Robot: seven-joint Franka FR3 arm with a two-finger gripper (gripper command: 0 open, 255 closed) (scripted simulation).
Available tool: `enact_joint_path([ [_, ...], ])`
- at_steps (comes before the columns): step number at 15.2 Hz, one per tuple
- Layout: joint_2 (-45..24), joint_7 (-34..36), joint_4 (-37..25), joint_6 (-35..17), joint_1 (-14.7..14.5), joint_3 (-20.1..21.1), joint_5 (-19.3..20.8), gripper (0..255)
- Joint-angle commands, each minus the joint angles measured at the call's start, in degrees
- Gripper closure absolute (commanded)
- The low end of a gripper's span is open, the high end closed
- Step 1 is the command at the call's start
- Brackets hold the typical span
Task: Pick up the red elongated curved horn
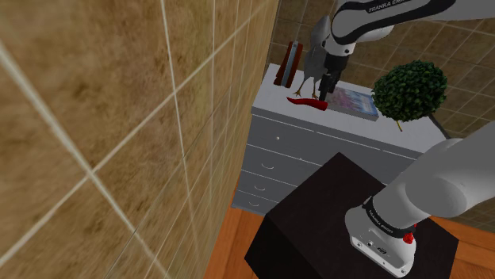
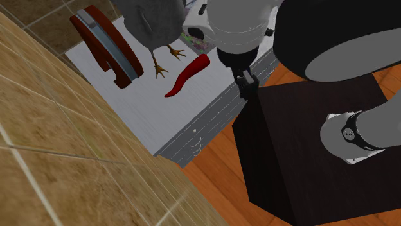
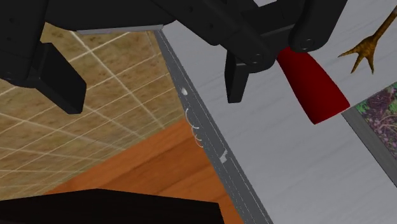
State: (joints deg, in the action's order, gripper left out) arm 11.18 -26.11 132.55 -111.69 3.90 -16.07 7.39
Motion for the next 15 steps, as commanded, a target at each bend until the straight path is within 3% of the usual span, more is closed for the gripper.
enact_joint_path([
  [1, -4.53, -3.1, -2.7, -1.6, 0.24, -1.01, 0.19, 0],
  [15, -35.5, -21.48, -27.26, -7.12, 5.46, -2.48, -2.02, 0],
])
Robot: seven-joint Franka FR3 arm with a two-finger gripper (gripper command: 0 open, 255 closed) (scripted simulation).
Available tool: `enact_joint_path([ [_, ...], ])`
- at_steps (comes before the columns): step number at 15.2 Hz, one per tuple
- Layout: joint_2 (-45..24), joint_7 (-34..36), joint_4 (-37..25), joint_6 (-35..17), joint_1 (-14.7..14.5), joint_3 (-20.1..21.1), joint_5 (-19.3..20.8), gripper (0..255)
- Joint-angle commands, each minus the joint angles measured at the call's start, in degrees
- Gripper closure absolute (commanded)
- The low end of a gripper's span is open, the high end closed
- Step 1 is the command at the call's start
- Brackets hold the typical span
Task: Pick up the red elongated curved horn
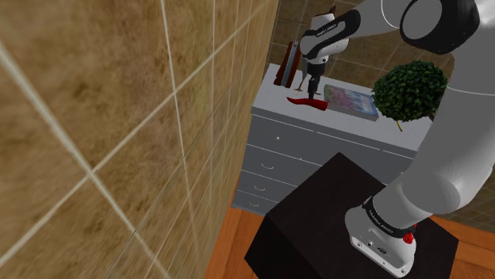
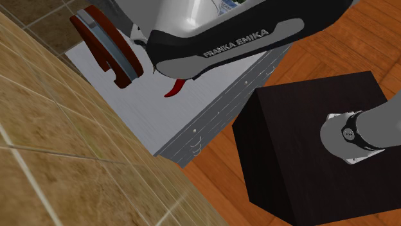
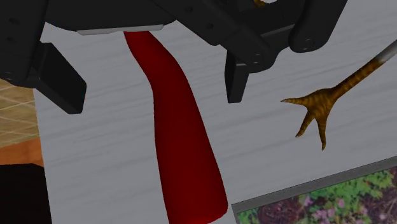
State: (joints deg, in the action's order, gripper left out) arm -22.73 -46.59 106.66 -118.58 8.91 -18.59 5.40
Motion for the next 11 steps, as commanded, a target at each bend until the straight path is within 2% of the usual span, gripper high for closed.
enact_joint_path([
  [1, -2.02, -0.95, -1.17, -0.84, 0.51, 0.13, -0.12, 0],
  [9, -5.09, -0.74, -0.22, -4.76, 0.93, 0.57, -0.78, 0],
  [10, -5.09, -0.75, -0.39, -4.6, 0.93, 0.57, -0.79, 255],
  [11, -5.11, -0.75, -0.44, -4.57, 0.93, 0.57, -0.79, 255],
])
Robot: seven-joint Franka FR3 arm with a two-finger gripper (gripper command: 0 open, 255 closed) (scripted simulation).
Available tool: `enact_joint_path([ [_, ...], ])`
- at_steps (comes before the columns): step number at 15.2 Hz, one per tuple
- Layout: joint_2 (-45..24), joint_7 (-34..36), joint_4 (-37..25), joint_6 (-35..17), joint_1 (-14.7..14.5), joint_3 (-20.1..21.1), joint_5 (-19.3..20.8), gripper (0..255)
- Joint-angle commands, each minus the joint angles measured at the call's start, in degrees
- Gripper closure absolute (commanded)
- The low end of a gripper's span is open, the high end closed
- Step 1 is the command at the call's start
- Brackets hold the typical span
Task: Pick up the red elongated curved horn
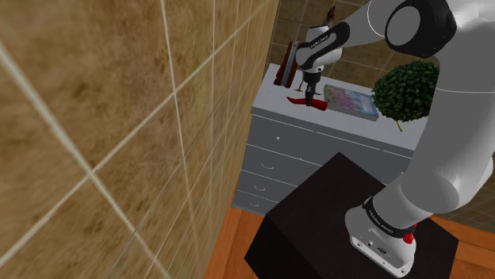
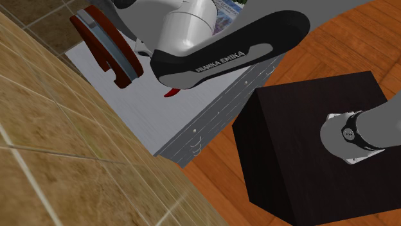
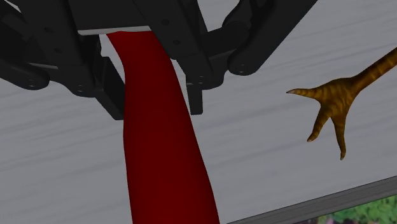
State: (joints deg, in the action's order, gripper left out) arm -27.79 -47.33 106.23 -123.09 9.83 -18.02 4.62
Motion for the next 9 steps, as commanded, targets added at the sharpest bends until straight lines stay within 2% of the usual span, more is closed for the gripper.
enact_joint_path([
  [1, -0.04, 0.01, -0.01, -0.04, 0.0, 0.01, -0.01, 255],
  [9, 0.46, -0.03, 0.1, 0.34, -0.05, -0.08, 0.11, 255],
])
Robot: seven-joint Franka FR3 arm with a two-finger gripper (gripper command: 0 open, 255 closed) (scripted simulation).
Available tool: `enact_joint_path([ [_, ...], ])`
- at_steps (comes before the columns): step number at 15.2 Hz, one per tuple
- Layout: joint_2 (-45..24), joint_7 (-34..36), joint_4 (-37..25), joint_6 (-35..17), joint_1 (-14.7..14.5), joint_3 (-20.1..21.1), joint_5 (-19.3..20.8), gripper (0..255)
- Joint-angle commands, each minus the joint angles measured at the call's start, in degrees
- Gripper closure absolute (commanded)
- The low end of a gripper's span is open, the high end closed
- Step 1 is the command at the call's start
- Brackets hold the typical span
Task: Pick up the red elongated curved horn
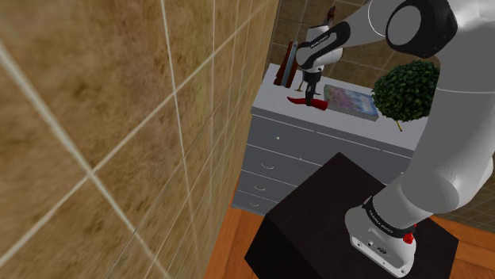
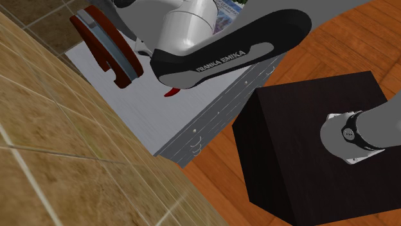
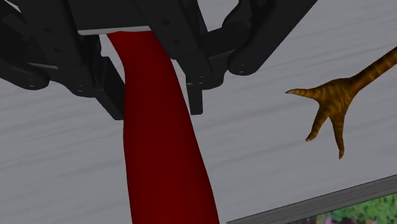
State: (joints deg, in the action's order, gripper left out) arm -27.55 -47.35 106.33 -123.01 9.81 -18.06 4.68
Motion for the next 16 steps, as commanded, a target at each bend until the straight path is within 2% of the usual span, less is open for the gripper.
enact_joint_path([
  [1, 0.71, -0.04, -0.12, 0.84, -0.1, -0.11, 0.16, 255],
  [16, 6.25, -0.55, -2.91, 8.97, -0.83, -0.84, 1.36, 255],
])
